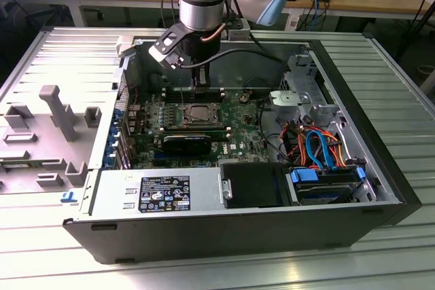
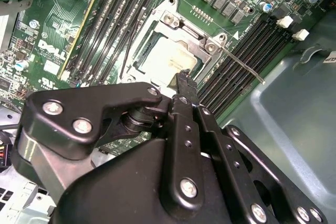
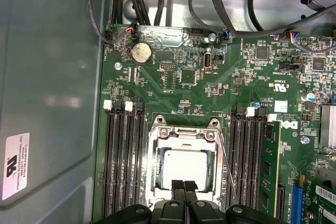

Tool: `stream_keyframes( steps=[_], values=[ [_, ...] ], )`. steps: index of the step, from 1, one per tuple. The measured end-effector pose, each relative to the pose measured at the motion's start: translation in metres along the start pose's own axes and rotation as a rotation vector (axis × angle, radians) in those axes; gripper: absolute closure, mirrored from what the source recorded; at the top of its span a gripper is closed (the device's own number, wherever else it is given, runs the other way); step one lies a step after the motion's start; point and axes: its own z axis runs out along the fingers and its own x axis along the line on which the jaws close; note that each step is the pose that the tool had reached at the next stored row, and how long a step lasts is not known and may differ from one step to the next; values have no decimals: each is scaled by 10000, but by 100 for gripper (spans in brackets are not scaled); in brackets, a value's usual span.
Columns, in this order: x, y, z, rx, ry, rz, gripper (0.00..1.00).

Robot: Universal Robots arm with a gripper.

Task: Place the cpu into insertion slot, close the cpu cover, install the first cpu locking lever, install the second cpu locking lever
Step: 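Install the first cpu locking lever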

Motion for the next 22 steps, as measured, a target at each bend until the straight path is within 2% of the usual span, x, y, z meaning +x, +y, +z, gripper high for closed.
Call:
stream_keyframes(
  steps=[10, 13, 16, 22],
  values=[
    [0, 2, -2, 0, 0, -54, 89],
    [0, 2, -1, -3, -2, -391, 89],
    [-1, 1, -2, -10, -5, -1072, 89],
    [-1, 1, -2, -9, -3, -1090, 89]
  ],
)
